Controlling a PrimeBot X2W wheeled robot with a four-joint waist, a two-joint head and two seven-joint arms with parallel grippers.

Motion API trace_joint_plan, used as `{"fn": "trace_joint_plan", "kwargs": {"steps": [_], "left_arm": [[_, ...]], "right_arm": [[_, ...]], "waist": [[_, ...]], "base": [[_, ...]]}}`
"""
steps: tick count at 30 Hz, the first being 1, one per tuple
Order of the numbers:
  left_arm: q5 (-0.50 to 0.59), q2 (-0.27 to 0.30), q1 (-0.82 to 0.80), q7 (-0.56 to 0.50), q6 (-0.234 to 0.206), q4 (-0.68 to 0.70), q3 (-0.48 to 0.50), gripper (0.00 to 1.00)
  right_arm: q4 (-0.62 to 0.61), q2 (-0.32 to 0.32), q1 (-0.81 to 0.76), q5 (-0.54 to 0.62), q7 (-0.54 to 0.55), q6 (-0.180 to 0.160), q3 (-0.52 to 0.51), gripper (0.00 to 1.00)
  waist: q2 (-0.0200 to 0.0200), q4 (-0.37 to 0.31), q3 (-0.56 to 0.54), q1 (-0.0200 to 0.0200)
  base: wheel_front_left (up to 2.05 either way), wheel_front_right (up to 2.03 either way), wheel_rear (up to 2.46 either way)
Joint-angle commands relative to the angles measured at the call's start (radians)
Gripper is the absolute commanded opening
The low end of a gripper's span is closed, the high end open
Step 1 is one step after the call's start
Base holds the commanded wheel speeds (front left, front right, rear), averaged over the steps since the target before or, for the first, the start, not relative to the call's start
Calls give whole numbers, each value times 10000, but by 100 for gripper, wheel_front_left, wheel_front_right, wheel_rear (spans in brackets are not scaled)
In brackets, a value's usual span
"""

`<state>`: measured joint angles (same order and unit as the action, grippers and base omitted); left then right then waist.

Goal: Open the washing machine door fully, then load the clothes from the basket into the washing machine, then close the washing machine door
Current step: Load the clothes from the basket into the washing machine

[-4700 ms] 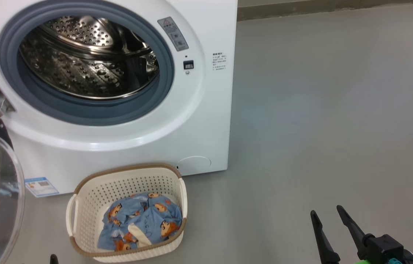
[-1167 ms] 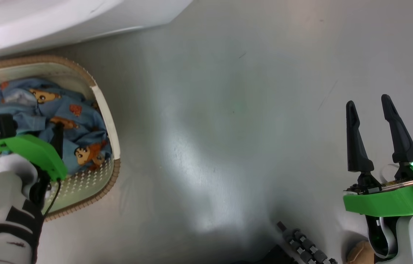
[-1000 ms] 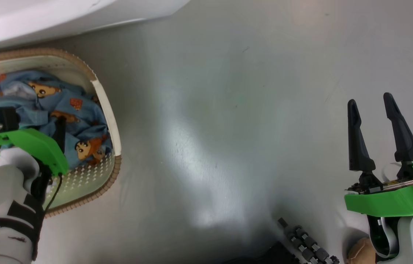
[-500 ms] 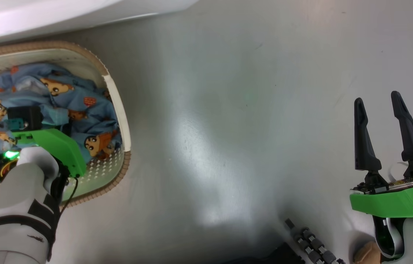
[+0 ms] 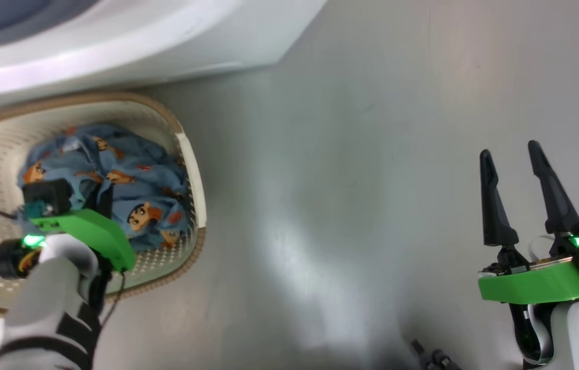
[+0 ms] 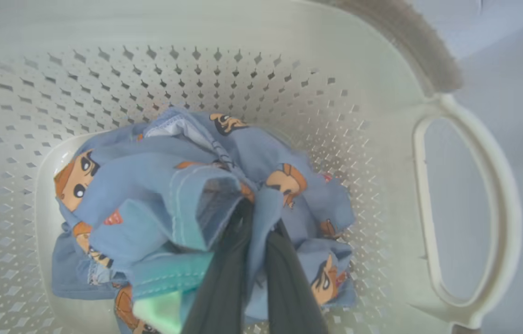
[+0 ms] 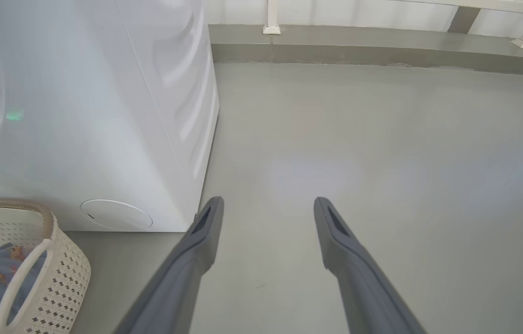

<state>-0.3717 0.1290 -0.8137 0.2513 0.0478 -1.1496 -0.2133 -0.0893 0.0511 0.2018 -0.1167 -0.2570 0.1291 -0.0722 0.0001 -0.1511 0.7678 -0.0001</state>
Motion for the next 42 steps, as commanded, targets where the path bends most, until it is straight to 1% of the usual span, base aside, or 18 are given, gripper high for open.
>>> {"fn": "trace_joint_plan", "kwargs": {"steps": [1, 7, 13, 15, 20, 24, 26, 27, 29, 31, 32, 34, 38, 42], "left_arm": [[122, 208, 615, 99, -119, 380, 253, 0], [347, -37, 2469, 102, -614, 2683, 906, 0], [602, -337, 4567, 103, -823, 4702, 1626, 0], [716, -463, 5210, 103, -934, 5354, 1784, 0], [977, -648, 6614, 104, -1053, 6817, 2089, 0], [1084, -734, 7565, 104, -1207, 7881, 2224, 0], [1092, -747, 7781, 104, -1257, 8150, 2255, 0], [1141, -765, 8198, 104, -1375, 8672, 2299, 0], [1187, -775, 8615, 104, -1508, 9187, 2314, 0], [1193, -781, 9037, 104, -1647, 9654, 2271, 0], [1193, -781, 9037, 104, -1647, 9654, 2271, 0], [1125, -783, 9617, 104, -1891, 10274, 2093, 0], [1289, -785, 10185, 104, -2111, 10916, 1938, 0], [1418, -786, 10578, 104, -2197, 11391, 1959, 0]], "right_arm": [[-127, 59, -270, -72, -48, 16, 267, 100], [182, 38, -390, -184, -48, 16, 347, 100], [476, 22, -842, -301, -48, 16, 394, 100], [568, 17, -1047, -325, -48, 16, 432, 100], [739, 10, -1542, -352, -48, 16, 485, 100], [802, 9, -1932, -327, -48, 16, 489, 100], [809, 9, -2020, -322, -48, 16, 500, 100], [820, 9, -2194, -318, -48, 16, 519, 100], [836, 11, -2378, -331, -48, 16, 510, 100], [864, 10, -2586, -339, -48, 16, 502, 100], [864, 10, -2586, -339, -48, 16, 502, 100], [887, 26, -2900, -356, -48, 16, 476, 100], [861, 68, -3150, -321, -48, 16, 475, 100], [872, 138, -3280, -289, -48, 16, 479, 100]], "waist": [[-1, 315, -773, 1], [-1, 606, -2110, 1], [-1, 881, -3633, 1], [-1, 987, -4116, 1], [-1, 1194, -5205, 1], [-1, 1305, -5934, 1], [-1, 1325, -6093, 1], [-1, 1355, -6406, 1], [-1, 1385, -6718, 1], [-1, 1404, -7040, 1], [-1, 1404, -7040, 1], [-1, 1439, -7447, 1], [-1, 1455, -7735, 1], [-1, 1465, -7983, 1]], "base": [[0, 0, 0], [0, 0, 0], [0, 0, 0], [0, 0, 0], [0, 0, 0], [0, 0, 0], [0, 0, 0], [0, 0, 0], [0, 0, 0], [0, 0, 0], [0, 0, 0], [0, 0, 0], [0, 0, 0], [0, 0, 0]]}}
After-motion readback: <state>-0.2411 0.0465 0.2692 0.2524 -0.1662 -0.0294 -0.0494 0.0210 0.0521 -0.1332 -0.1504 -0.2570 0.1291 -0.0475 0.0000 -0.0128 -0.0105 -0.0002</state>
